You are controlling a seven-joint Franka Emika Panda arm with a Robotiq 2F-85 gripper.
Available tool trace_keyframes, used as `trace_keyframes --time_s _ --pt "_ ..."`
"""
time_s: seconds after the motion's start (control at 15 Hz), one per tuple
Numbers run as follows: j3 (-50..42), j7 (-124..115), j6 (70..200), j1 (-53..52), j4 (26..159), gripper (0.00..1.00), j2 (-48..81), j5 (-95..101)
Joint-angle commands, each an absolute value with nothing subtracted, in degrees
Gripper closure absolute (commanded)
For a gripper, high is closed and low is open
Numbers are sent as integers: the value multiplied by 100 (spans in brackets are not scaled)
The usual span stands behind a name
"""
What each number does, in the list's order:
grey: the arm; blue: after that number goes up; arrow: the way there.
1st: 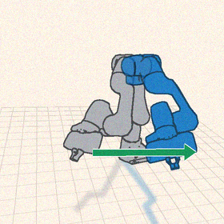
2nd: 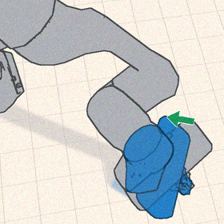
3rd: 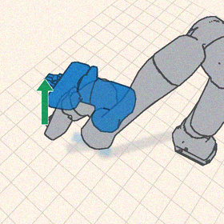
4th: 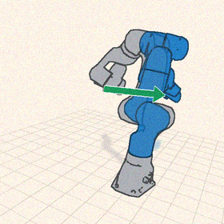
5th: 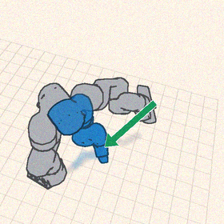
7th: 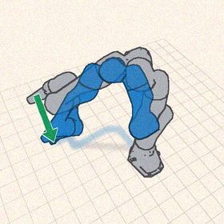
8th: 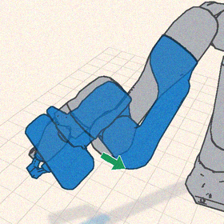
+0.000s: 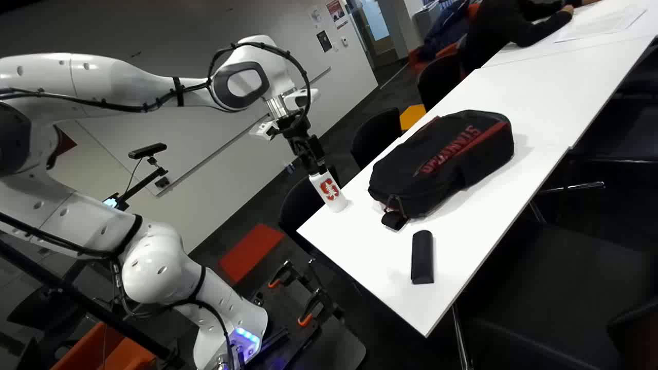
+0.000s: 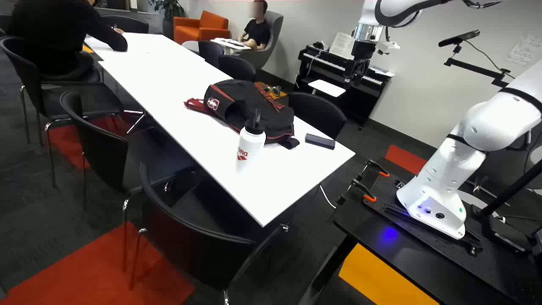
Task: Move the black object to the left slightly
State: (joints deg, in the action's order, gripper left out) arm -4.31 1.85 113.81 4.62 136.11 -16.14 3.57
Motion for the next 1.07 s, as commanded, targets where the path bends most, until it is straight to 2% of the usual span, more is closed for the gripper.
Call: trace_keyframes --time_s 0.0,0.53,1.0 --pt "-436 185 11372 457 13604 0 -1612 358" --pt "-419 322 11551 515 13481 0 -1386 811" --pt "-937 1553 12423 840 12887 0 208 2092"
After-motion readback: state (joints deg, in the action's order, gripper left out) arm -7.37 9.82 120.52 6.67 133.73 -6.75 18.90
